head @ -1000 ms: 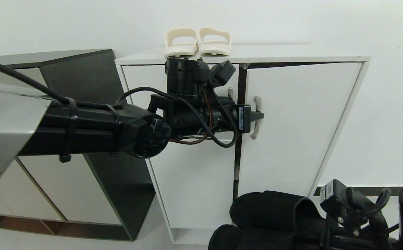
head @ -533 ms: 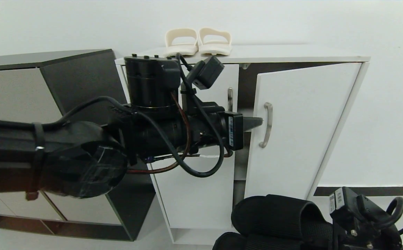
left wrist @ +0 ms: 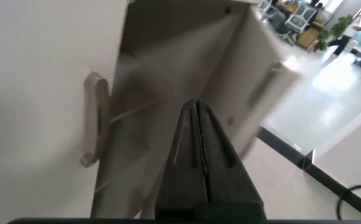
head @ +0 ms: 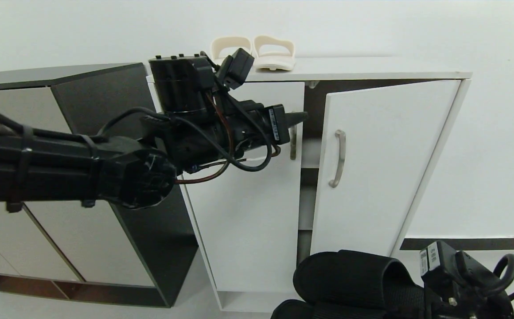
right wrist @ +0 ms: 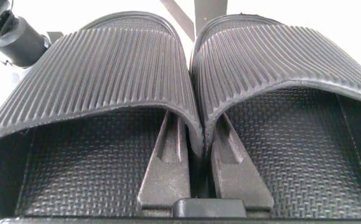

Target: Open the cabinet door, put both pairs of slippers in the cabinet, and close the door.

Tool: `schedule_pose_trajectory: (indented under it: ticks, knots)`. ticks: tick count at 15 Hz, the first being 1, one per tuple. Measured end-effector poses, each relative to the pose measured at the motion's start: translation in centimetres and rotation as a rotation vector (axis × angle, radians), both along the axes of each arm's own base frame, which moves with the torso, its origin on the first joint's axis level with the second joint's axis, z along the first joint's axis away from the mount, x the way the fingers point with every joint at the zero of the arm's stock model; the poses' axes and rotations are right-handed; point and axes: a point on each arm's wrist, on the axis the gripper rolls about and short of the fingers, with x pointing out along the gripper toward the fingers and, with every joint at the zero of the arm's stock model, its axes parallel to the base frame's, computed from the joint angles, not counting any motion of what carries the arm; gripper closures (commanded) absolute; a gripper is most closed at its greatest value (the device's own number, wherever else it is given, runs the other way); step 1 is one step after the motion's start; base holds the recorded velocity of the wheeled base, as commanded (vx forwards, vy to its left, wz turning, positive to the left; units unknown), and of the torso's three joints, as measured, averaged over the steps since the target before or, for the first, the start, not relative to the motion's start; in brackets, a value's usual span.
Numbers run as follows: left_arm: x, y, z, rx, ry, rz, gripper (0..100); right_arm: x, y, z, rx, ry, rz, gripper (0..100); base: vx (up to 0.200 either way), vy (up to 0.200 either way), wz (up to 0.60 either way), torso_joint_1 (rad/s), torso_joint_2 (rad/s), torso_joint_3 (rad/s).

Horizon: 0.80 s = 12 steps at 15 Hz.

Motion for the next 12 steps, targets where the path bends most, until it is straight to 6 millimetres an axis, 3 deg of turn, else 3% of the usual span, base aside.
schedule_pose_trajectory:
  ticks: [5,7,10,12]
  knots:
    - [2.3,-3.3,0.1,0.028,0.041,-0.030,100,-0.4,0.3,-0.2,-0.009,0.007,0.027,100,0.000,0.000,0.00,0.000,0.00,0.000]
    - [2.6,-4.3,-0.4,0.033,0.046,-0.031,100,-0.6,0.5,-0.4,-0.014,0.011,0.040,100,-0.200,-0.200,0.00,0.005,0.00,0.007]
    - [1.8,-5.8,-1.3,0.045,0.055,0.000,100,-1.1,0.6,-0.8,-0.038,0.028,0.066,100,-0.200,-0.200,0.00,0.010,0.00,-0.001]
    - [0.1,-7.0,-2.2,0.058,0.068,-0.032,100,-1.7,0.6,-1.1,-0.063,0.046,0.097,100,-0.200,-0.200,0.00,0.000,0.00,0.000]
